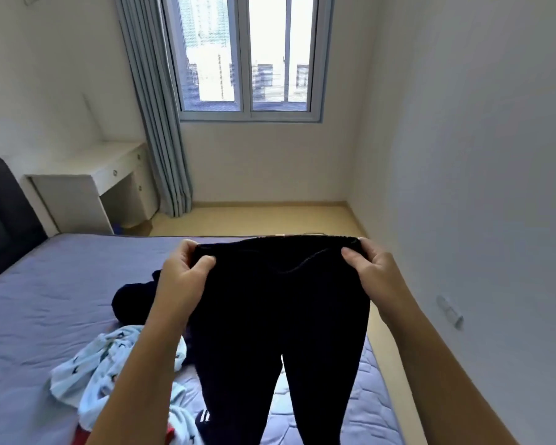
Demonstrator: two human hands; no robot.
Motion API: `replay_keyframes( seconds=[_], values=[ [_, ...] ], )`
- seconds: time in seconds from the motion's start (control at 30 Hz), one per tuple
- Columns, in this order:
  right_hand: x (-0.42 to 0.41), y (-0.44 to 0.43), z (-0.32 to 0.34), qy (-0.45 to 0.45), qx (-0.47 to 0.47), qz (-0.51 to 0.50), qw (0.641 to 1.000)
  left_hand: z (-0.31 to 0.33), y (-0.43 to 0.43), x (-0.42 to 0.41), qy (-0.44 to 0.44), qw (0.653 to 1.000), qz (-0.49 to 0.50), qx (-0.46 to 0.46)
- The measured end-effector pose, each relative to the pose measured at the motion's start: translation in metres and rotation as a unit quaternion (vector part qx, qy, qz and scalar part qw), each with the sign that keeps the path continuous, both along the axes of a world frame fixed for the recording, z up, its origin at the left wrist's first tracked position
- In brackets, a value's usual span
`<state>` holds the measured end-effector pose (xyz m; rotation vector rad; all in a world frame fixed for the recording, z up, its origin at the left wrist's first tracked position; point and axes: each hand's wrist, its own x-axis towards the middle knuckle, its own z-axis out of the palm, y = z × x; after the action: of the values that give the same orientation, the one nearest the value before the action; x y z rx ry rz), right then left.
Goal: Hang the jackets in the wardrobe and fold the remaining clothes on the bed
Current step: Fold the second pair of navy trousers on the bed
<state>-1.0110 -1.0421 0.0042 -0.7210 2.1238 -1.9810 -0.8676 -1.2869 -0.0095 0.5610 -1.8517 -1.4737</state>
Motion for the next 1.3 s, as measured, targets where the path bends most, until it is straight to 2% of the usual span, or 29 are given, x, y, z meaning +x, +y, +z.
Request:
replay_keyframes(
  seconds=[0.07,0.17,0.23,0.3,0.43,0.57,0.7,0.8,0.87,0.93,1.0,1.07,1.1,1.2,1.3],
  values=[
    [-0.002,0.009,-0.007,0.003,0.002,0.015,1.000,-0.006,-0.005,0.012,-0.045,0.992,0.023,-0.117],
    [0.001,0.014,-0.015,0.047,0.033,0.086,0.995,-0.006,0.000,0.020,-0.118,0.952,-0.035,-0.282],
    [0.006,0.016,-0.018,0.064,0.035,0.140,0.988,-0.006,0.002,0.021,-0.154,0.925,-0.052,-0.344],
    [0.007,0.021,-0.019,0.074,0.035,0.194,0.978,-0.007,0.002,0.023,-0.153,0.913,-0.047,-0.374],
    [0.006,0.033,-0.011,0.011,0.044,0.323,0.945,-0.007,0.011,0.025,-0.065,0.904,-0.057,-0.418],
    [0.006,0.036,-0.004,-0.066,-0.019,0.367,0.928,-0.004,0.009,0.024,-0.025,0.907,-0.034,-0.419],
    [0.014,0.026,-0.003,-0.093,-0.102,0.303,0.943,-0.012,0.013,0.022,-0.045,0.921,-0.055,-0.383],
    [0.018,0.016,0.003,-0.075,-0.123,0.246,0.959,-0.026,0.027,0.020,-0.096,0.940,-0.175,-0.277],
    [0.018,0.011,0.007,-0.065,-0.118,0.220,0.966,-0.035,0.039,0.014,-0.127,0.923,-0.235,-0.277],
    [0.017,0.008,0.011,-0.056,-0.107,0.201,0.972,-0.046,0.047,0.006,-0.149,0.897,-0.252,-0.330],
    [0.012,0.010,0.012,-0.016,-0.061,0.182,0.981,-0.052,0.048,-0.001,-0.142,0.896,-0.242,-0.343],
    [0.002,0.016,0.016,0.066,0.049,0.169,0.982,-0.047,0.039,-0.005,-0.144,0.897,-0.227,-0.351],
    [-0.003,0.019,0.018,0.098,0.111,0.176,0.973,-0.041,0.032,-0.006,-0.153,0.886,-0.227,-0.375],
    [-0.017,0.025,0.029,0.126,0.270,0.247,0.922,-0.017,0.016,-0.015,-0.190,0.833,-0.259,-0.451],
    [-0.026,0.022,0.040,0.202,0.431,0.283,0.833,0.006,0.012,-0.028,-0.233,0.765,-0.285,-0.528]
  ],
)
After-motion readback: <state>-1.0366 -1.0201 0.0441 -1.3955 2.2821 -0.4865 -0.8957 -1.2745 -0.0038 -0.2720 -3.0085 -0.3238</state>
